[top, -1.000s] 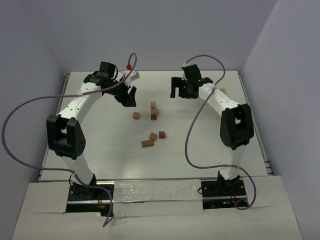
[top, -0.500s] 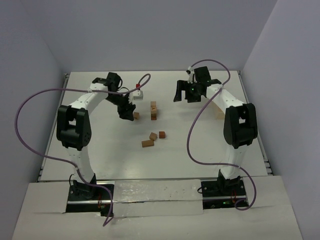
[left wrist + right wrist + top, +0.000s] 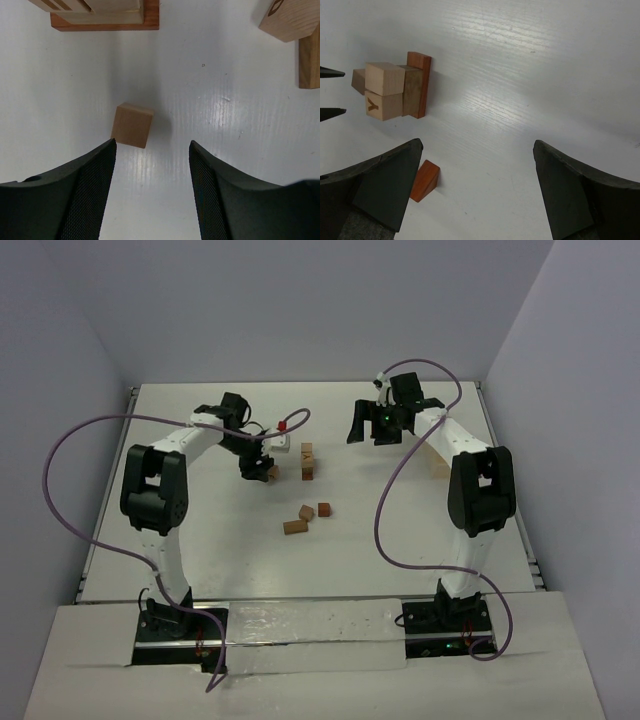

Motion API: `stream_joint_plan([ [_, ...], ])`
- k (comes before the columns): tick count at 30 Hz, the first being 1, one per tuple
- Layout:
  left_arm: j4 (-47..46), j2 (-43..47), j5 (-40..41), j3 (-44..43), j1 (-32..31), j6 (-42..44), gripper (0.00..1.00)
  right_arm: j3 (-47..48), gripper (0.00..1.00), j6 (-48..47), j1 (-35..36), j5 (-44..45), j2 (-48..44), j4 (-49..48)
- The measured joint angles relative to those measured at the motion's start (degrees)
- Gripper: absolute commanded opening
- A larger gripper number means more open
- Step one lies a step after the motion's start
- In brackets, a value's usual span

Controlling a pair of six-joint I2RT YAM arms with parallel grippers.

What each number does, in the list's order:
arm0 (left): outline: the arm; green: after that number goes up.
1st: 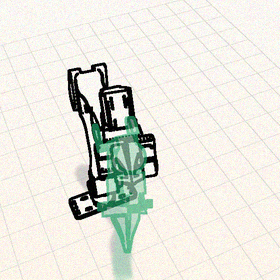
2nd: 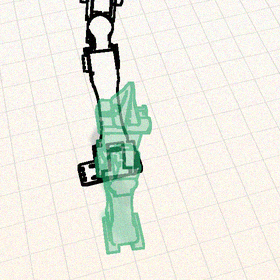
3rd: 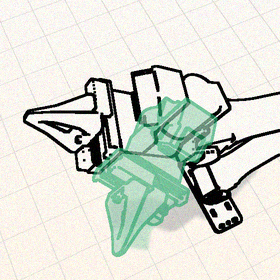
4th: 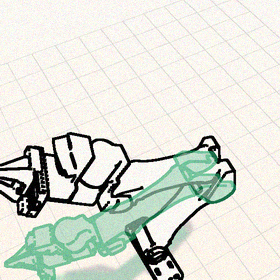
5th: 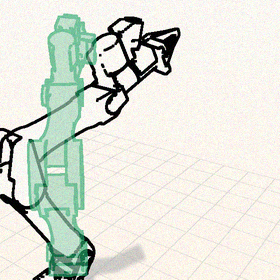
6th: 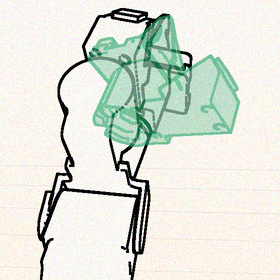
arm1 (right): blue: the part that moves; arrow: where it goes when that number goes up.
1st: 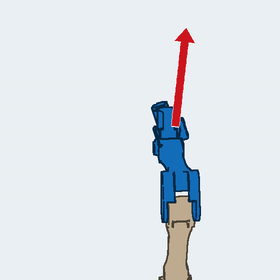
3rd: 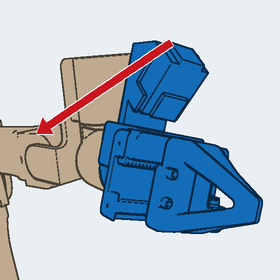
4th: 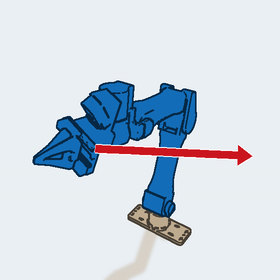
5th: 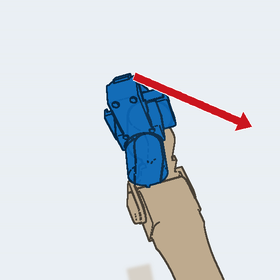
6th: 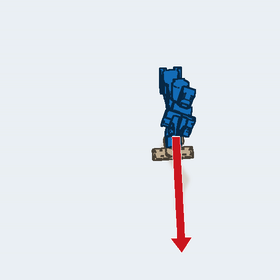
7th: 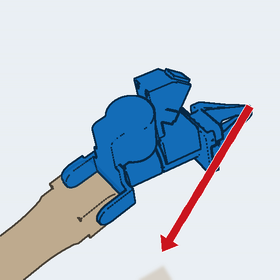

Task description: Build the wood block tower

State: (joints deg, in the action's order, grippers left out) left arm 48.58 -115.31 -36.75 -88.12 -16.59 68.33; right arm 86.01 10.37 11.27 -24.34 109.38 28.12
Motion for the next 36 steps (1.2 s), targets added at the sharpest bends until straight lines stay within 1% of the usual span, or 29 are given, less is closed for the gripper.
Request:
stream_joint_plan([
  [13, -2.81, -3.28, 1.23, -1.07, -0.89, 4.81, 0.66, 0.00, 1.00, -0.01, -0.07, -0.86, 0.02, 0.00],
  [19, -4.08, -3.69, 2.32, -1.07, -1.54, 4.99, 0.66, -0.01, 1.00, 0.00, -0.07, -1.50, 0.02, 0.00],
  [25, -5.58, -3.69, 2.74, -1.07, -1.90, 4.87, 0.62, 0.00, 1.00, 0.00, -0.07, -1.89, 0.04, 0.00],
  [33, -6.01, -3.74, 3.33, -1.08, -2.24, 4.33, 0.62, -0.01, 1.00, 0.02, -0.07, -2.11, 0.05, 0.00],
  [36, -5.99, -4.02, 3.35, -1.09, -2.43, 4.29, 0.60, 0.01, 1.00, 0.02, -0.07, -2.10, 0.10, 0.00],
])
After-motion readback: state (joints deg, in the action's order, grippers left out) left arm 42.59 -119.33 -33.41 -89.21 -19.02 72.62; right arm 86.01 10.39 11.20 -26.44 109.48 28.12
